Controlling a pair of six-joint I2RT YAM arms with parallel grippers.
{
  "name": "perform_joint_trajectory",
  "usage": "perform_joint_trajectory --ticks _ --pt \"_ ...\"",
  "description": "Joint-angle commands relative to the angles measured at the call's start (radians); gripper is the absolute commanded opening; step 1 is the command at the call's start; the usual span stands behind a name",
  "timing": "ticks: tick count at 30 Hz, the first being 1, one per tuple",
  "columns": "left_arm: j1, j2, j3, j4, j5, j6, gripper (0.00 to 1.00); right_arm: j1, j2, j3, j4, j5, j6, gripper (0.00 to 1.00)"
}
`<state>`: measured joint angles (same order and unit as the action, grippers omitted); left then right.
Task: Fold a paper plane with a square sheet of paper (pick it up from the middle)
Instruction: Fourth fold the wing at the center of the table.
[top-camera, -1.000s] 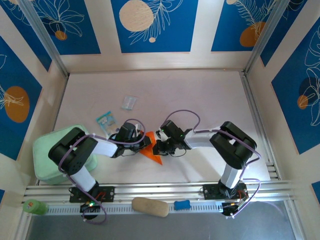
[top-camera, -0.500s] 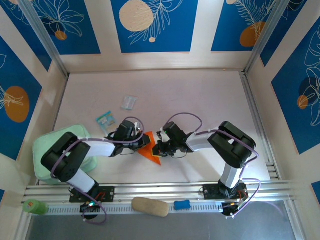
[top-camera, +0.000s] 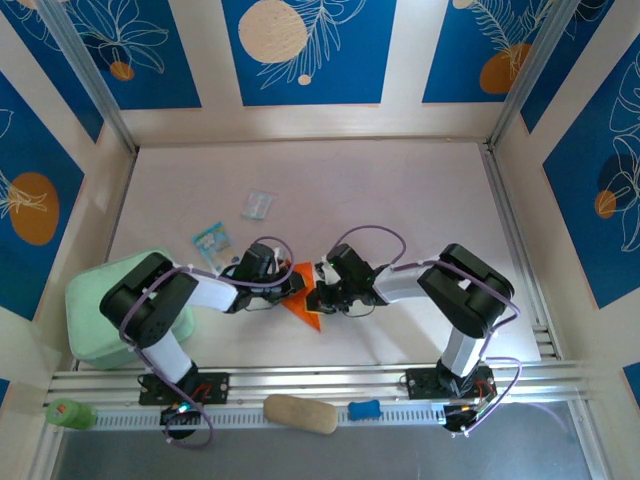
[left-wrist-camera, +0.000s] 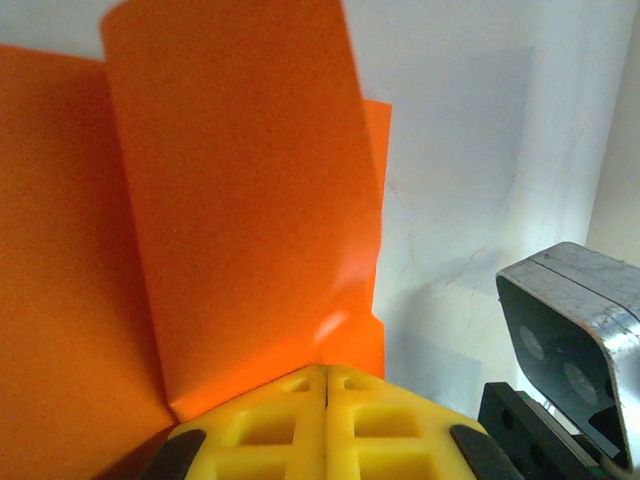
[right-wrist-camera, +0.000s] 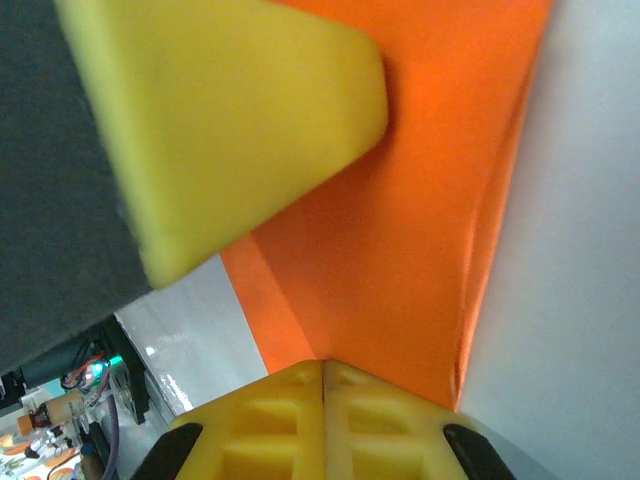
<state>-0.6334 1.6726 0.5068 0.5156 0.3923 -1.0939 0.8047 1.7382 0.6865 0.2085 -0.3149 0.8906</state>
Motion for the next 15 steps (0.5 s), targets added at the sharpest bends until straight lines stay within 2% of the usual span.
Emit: perform_joint_trajectory --ticks 1,6,15 --pt "-0.001 0.031 -0.024 -0.075 -0.037 0.005 0.00 -0.002 -0.030 -0.007 -0.089 0.012 -0.020 0.05" --pt "-0.001 0.021 -0.026 -0.076 -0.036 0.006 0.00 -0.007 -0.007 0.024 -0.100 0.010 -0.031 0.06" --pt "0.011 0.002 -0.019 -0.091 -0.033 0.023 0.00 -0.006 0.043 -0.062 -0.117 0.035 -0.022 0.02"
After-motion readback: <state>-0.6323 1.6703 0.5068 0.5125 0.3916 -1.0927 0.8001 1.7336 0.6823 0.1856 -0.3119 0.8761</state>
